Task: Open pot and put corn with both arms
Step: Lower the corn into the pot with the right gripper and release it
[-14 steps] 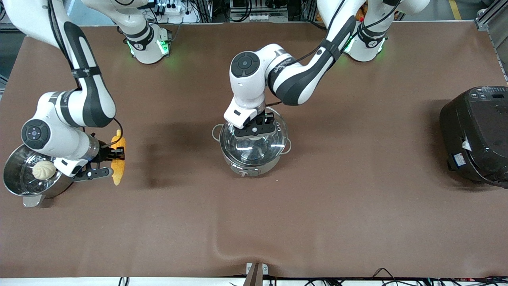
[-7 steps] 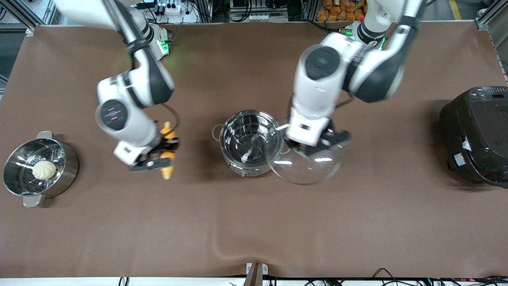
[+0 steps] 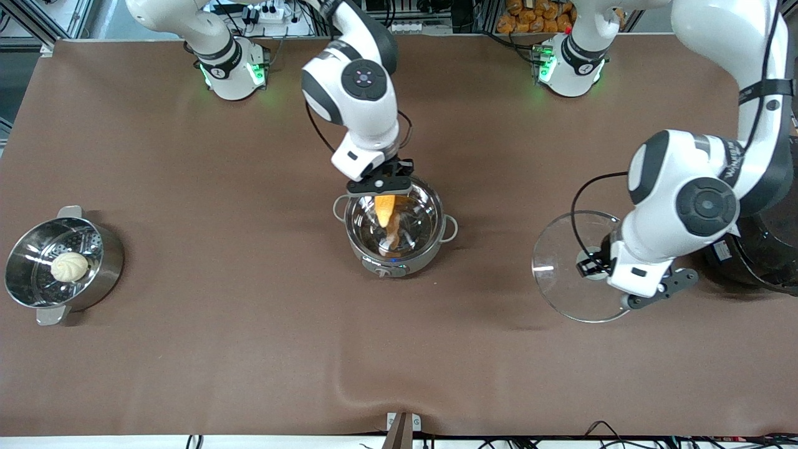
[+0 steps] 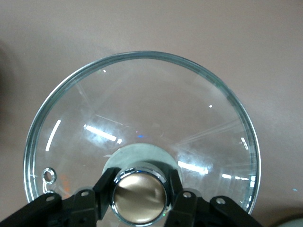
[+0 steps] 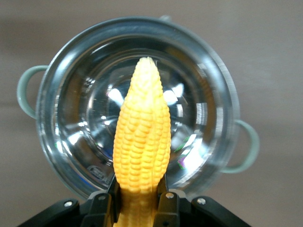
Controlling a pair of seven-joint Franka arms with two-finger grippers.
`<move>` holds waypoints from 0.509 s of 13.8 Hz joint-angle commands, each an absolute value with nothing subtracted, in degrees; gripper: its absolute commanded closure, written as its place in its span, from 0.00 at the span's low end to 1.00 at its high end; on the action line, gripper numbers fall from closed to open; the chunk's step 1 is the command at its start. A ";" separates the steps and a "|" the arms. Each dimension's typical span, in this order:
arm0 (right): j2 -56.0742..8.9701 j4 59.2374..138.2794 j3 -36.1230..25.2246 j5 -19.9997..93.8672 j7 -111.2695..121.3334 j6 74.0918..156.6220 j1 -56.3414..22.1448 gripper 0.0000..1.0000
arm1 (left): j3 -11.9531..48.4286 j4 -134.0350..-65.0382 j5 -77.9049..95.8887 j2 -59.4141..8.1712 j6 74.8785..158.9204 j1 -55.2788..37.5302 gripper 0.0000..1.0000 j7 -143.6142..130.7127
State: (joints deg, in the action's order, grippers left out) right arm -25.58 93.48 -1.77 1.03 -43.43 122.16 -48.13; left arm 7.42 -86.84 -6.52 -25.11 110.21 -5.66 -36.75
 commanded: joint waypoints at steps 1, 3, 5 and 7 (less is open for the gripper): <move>-30.48 90.44 -2.72 0.62 -44.38 124.18 -48.07 0.79 | 8.26 -103.12 -5.10 -16.29 123.16 -4.57 1.00 -35.33; -32.69 87.55 -2.72 0.79 -44.30 124.19 -47.99 0.42 | 8.17 -111.85 -5.01 -14.42 134.51 -4.31 1.00 -35.25; -32.87 87.45 -2.81 0.97 -44.30 124.19 -47.46 0.00 | 8.09 -113.29 -5.45 -17.21 138.68 -4.39 1.00 -34.63; -32.70 87.36 -2.90 0.79 -44.03 123.93 -47.37 0.00 | 8.09 -113.03 -5.80 -21.42 142.18 -4.48 1.00 -33.67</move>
State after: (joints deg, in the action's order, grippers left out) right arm -32.16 89.28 -3.07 1.04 -43.58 125.14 -47.79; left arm 7.90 -112.32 -6.32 -19.78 138.52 -4.86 -35.72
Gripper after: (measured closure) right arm 0.357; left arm 0.493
